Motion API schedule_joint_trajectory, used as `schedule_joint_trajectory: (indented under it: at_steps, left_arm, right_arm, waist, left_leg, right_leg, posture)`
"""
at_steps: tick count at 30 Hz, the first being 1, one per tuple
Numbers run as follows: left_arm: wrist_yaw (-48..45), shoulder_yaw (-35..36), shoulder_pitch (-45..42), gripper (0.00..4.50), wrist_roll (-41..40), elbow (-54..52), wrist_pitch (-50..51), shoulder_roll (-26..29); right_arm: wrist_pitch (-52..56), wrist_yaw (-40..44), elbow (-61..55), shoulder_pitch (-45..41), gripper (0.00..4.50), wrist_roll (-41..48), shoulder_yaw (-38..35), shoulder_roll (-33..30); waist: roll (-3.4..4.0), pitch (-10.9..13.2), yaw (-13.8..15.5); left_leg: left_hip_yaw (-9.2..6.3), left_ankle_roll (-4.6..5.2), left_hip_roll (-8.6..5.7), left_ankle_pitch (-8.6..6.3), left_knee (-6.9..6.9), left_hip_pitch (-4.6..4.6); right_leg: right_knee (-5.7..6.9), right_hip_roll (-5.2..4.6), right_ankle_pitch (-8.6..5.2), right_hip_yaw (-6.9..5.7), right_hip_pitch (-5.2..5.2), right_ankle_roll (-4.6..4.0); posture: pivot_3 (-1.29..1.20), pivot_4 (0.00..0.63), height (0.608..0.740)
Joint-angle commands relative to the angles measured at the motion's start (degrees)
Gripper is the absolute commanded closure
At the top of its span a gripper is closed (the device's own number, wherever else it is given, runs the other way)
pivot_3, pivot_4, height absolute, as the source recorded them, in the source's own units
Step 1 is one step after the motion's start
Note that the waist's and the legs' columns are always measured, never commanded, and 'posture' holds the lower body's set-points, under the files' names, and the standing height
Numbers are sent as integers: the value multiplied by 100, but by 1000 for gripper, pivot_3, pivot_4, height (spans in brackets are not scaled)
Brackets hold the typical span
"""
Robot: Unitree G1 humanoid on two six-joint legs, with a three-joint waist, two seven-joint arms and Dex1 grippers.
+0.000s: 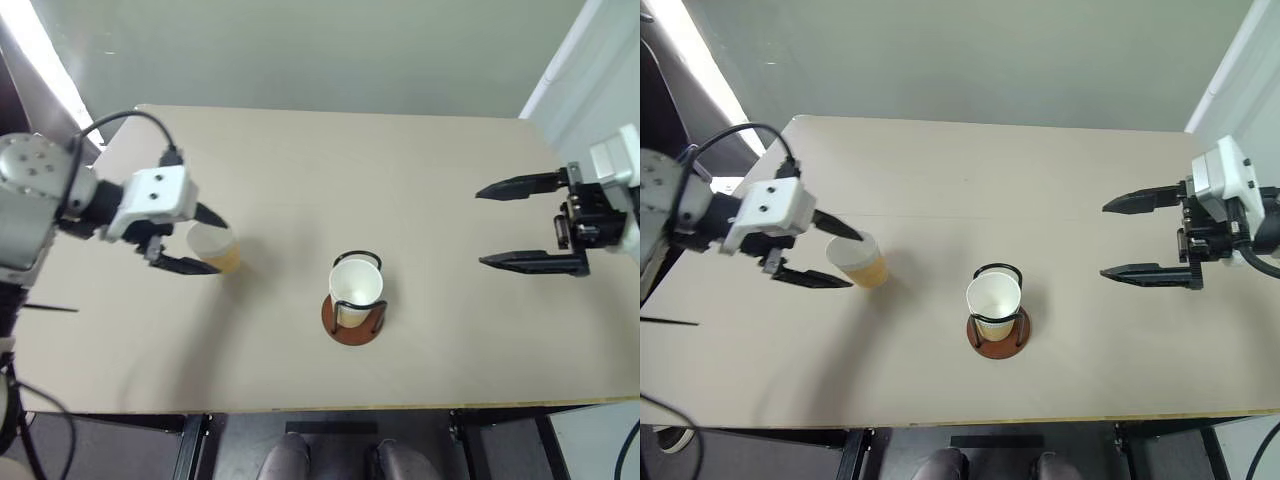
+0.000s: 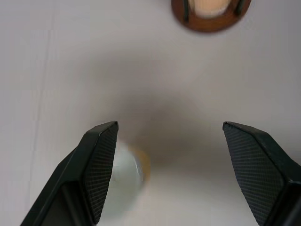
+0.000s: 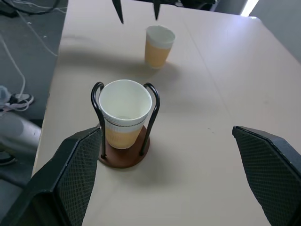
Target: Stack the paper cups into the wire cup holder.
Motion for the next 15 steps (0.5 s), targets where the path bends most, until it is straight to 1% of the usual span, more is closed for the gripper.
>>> schedule_joint_trajectory:
  at_steps: [1, 4, 6, 12, 15]
  left_arm:
    - [241, 204, 52, 712, 338, 235, -79, -4]
    - [231, 124, 149, 712, 549, 516, -187, -135]
    - [308, -26, 73, 712, 860, 835, -362, -322]
    - [323, -256, -371, 712, 1326, 1678, -728, -955]
    - [310, -329, -529, 712, 1527, 2024, -935, -1167]
  right_arm:
    - [-160, 84, 105, -275, 0, -117, 29, 7]
    - [-171, 131, 152, -334, 0, -149, 48, 18]
    - [-168, 125, 123, -311, 0, -157, 33, 26]
    - [-90, 67, 30, -267, 0, -145, -53, -9]
    - [-35, 24, -45, -230, 0, -123, -117, -52]
  waist:
    - [0, 0, 9]
    - [1, 0, -8]
    - [1, 0, -11]
    - [0, 0, -7]
    - [0, 0, -16]
  left_leg:
    - [0, 2, 0, -1, 2, 0]
    - [4, 4, 0, -3, 3, 3]
    - [5, 4, 0, -2, 0, 2]
    - [9, 2, 0, -2, 1, -8]
    - [14, 2, 0, -2, 0, -9]
  right_leg:
    - [2, -1, 0, 0, 0, -1]
    - [8, -6, 1, 3, -2, -2]
    - [10, -6, 1, 3, -6, -3]
    - [10, -8, 3, 4, -16, -5]
    - [9, -9, 3, 4, -18, -5]
  posture:
    - [0, 150, 740]
    - [0, 150, 740]
    - [0, 150, 740]
    - [0, 150, 740]
    - [0, 150, 740]
